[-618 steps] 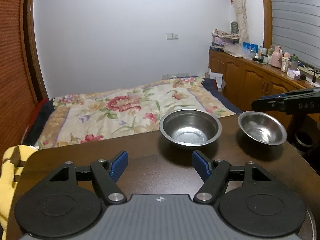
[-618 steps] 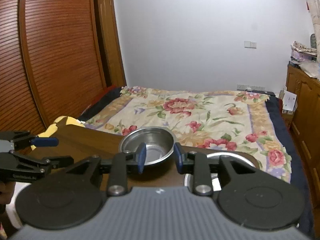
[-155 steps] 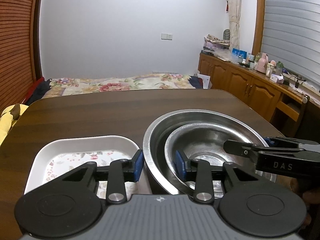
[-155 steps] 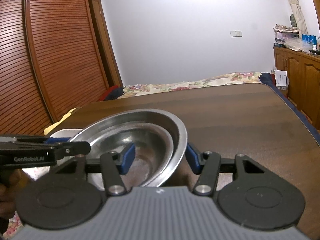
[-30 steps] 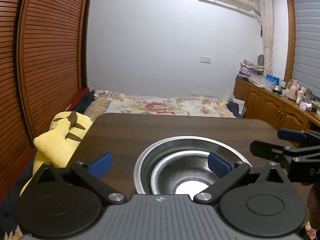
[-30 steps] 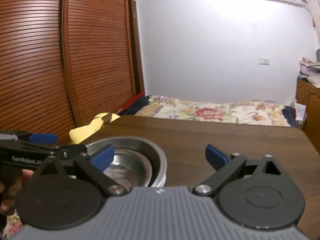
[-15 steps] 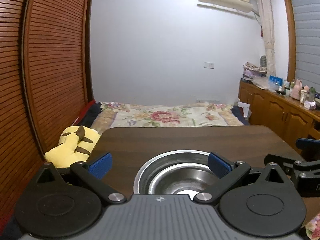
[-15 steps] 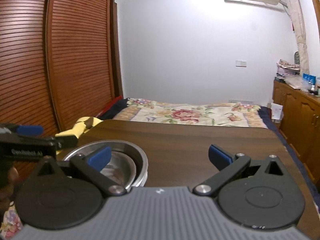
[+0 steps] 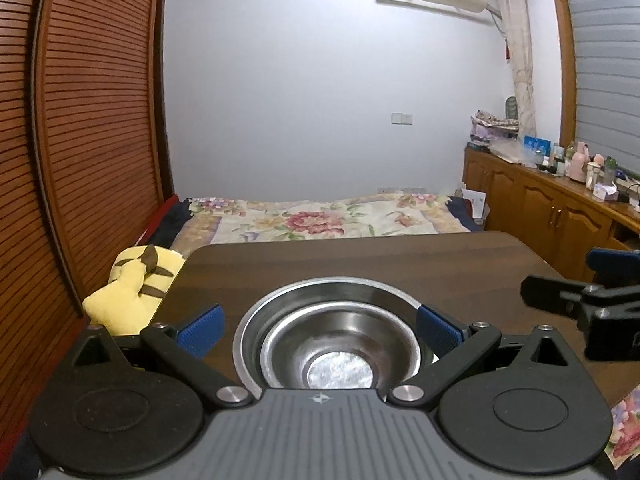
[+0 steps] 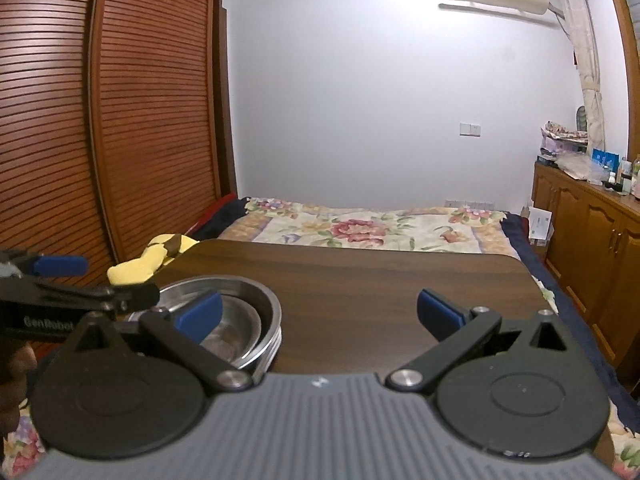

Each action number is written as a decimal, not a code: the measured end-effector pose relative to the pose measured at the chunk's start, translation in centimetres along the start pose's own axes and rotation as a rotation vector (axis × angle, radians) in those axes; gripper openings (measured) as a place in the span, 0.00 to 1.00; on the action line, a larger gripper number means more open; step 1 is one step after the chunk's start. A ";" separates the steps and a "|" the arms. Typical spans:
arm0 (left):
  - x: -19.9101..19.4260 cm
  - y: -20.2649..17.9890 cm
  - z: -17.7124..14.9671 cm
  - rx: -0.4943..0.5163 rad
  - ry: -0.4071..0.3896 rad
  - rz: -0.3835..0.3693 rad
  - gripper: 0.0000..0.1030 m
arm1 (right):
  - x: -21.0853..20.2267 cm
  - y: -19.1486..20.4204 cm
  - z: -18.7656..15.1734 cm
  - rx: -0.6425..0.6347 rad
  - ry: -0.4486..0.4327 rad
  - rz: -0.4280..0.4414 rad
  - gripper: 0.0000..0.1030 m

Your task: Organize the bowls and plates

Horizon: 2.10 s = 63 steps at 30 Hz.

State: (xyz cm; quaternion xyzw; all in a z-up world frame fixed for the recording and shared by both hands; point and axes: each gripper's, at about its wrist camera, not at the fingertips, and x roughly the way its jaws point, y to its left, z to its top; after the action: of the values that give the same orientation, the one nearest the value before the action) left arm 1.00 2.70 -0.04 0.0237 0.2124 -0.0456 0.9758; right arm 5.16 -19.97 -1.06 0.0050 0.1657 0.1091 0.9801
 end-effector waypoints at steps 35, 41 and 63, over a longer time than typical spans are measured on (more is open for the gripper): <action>0.4 -0.1 -5.1 -0.020 0.076 0.017 1.00 | 0.0 -1.0 -4.0 0.043 0.082 -0.035 1.00; 0.4 -0.1 -5.1 -0.019 0.076 0.018 1.00 | -0.1 -1.3 -4.2 0.048 0.080 -0.039 1.00; 0.3 0.4 -4.9 -0.019 0.067 0.024 1.00 | 0.0 -1.9 -4.3 0.058 0.080 -0.040 1.00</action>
State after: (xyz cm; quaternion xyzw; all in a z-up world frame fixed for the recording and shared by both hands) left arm -0.70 3.37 -4.61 0.0187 0.2449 -0.0309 0.9689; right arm 4.15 -21.94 -5.20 0.0254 0.2078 0.0845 0.9742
